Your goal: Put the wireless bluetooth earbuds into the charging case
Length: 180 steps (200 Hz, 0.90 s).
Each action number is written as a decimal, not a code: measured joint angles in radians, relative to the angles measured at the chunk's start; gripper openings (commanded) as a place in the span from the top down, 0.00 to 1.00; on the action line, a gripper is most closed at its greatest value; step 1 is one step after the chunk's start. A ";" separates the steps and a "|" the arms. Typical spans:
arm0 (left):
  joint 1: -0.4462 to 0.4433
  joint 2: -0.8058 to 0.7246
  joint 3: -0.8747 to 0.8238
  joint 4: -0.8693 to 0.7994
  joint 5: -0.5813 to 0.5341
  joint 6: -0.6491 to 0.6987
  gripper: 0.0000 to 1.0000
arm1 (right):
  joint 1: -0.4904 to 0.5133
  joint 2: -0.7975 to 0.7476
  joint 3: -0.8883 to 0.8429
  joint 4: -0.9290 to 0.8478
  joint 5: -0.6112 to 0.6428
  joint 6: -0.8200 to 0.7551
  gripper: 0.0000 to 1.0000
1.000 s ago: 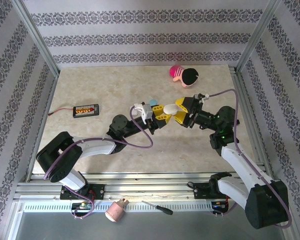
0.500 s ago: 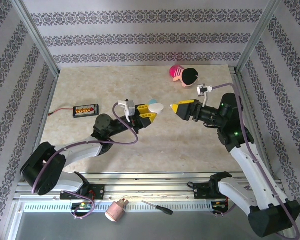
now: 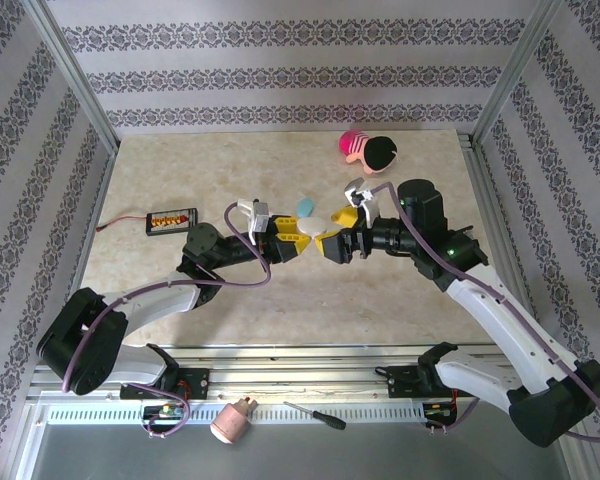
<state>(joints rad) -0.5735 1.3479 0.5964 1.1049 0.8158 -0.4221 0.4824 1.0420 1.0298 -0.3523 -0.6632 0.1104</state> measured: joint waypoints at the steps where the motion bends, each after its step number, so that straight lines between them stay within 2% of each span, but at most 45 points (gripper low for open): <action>1: 0.000 0.000 0.000 0.000 0.000 0.000 0.81 | 0.000 0.001 0.000 0.000 0.001 -0.001 0.16; 74: 0.006 0.003 0.018 -0.020 0.023 -0.026 0.81 | 0.000 0.021 0.035 -0.014 0.071 -0.032 0.18; 180: 0.013 0.003 0.018 -0.051 0.069 -0.028 0.82 | -0.023 0.046 0.066 0.019 0.148 0.001 0.18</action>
<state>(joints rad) -0.5606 1.3510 0.6140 1.0542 0.8852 -0.4500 0.4595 1.0878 1.0962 -0.3336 -0.5152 0.1112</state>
